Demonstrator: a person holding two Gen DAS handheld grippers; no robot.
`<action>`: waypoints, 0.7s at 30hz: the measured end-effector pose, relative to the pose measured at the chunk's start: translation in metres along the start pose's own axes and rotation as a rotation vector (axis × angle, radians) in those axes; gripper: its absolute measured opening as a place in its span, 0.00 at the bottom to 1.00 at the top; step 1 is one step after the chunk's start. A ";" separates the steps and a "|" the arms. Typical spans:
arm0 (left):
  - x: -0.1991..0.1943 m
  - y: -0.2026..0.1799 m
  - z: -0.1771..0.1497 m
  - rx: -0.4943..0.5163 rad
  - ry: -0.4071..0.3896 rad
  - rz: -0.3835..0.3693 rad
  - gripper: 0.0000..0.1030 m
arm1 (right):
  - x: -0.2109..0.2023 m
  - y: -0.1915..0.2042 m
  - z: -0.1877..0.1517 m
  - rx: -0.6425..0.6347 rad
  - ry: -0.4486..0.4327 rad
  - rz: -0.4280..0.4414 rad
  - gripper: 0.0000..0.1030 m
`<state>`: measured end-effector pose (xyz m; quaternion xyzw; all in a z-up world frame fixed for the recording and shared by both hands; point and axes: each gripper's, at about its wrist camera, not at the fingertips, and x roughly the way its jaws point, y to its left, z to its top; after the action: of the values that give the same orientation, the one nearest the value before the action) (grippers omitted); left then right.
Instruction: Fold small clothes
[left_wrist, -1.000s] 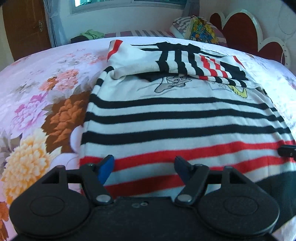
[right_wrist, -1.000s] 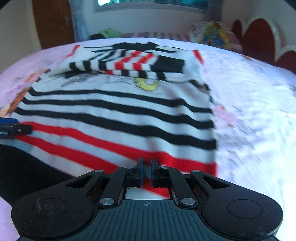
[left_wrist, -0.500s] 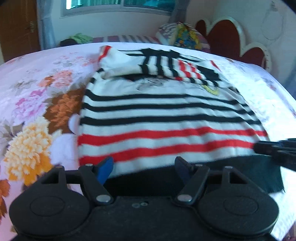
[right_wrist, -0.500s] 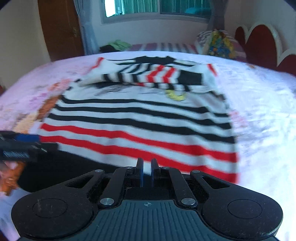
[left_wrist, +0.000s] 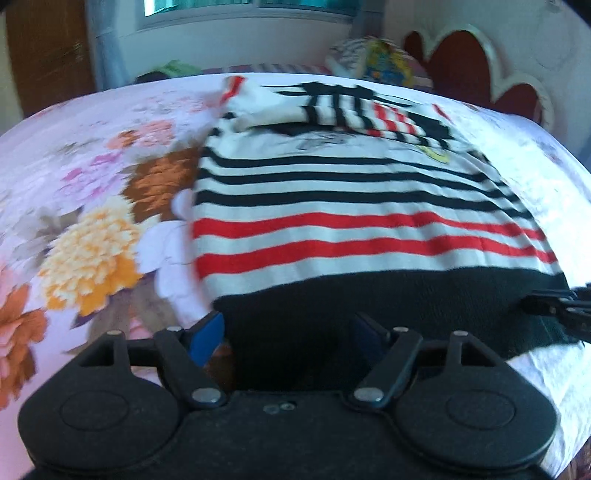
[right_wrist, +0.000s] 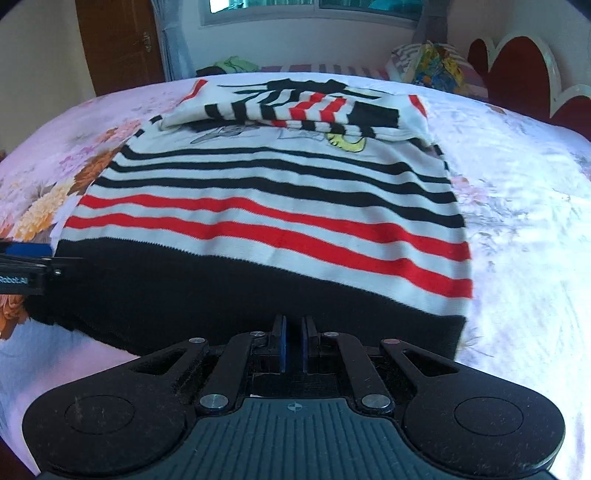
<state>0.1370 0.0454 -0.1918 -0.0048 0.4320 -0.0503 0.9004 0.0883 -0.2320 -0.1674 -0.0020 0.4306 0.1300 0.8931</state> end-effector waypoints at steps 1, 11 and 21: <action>-0.002 0.005 0.000 -0.019 0.002 0.012 0.77 | -0.001 -0.002 0.000 0.008 -0.001 -0.003 0.08; 0.002 0.040 -0.007 -0.117 0.051 0.051 0.78 | -0.016 -0.027 0.001 0.066 -0.053 -0.041 0.87; 0.008 0.018 -0.007 -0.113 0.069 -0.041 0.69 | -0.014 -0.057 -0.002 0.147 -0.012 -0.088 0.60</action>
<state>0.1384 0.0631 -0.2030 -0.0630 0.4647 -0.0445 0.8821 0.0922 -0.2908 -0.1638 0.0455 0.4333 0.0584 0.8982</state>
